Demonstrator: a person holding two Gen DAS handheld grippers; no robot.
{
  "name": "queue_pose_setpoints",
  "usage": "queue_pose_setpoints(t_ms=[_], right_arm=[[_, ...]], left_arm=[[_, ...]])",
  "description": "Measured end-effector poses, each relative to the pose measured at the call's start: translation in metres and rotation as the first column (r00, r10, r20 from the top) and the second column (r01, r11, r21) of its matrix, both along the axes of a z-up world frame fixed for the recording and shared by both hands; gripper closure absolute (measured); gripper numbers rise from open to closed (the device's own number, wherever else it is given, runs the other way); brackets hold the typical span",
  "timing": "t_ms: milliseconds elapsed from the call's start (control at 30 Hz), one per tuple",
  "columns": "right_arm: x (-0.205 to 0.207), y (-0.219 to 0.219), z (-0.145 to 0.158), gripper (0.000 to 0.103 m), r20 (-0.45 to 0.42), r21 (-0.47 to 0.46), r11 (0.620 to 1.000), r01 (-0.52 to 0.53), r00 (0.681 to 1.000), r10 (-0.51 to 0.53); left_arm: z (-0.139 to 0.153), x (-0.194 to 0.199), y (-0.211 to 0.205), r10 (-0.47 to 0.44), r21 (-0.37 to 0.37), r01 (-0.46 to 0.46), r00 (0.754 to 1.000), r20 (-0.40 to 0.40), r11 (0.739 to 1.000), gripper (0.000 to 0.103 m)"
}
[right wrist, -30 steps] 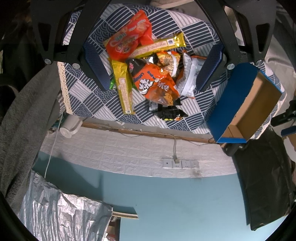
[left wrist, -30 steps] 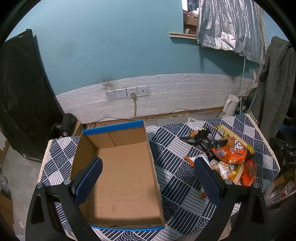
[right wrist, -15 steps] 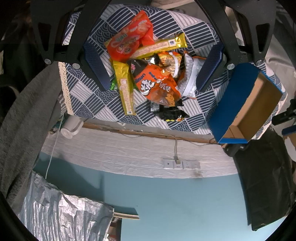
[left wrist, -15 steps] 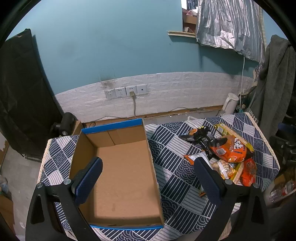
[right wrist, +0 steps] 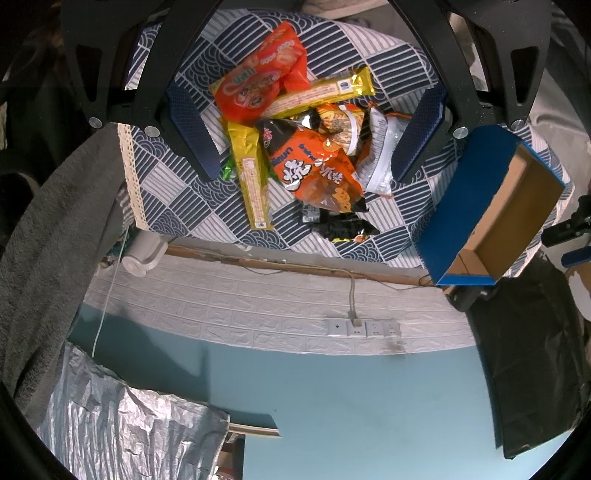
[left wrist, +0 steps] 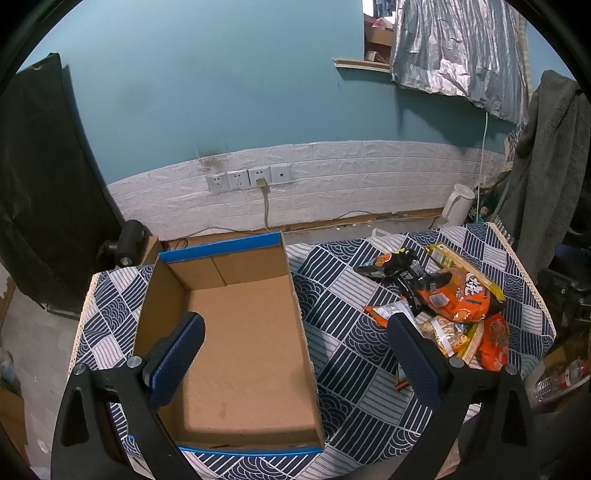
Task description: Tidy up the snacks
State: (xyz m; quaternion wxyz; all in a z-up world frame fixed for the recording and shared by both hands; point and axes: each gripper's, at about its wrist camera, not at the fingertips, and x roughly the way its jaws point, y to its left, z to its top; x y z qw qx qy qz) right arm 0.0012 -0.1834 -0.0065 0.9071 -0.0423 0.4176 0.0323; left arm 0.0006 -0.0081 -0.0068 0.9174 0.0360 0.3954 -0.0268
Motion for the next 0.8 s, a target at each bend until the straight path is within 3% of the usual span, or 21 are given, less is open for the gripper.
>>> queue_pose_setpoints(t_ms=[800], right_arm=[[-0.0013, -0.0008, -0.0017, 0.011, -0.002, -0.002, 1.000, 0.002, 1.000, -0.002]], left_arm=[[-0.0025, -0.0016, -0.0009, -0.004, -0.009, 0.004, 1.000, -0.005, 1.000, 0.003]])
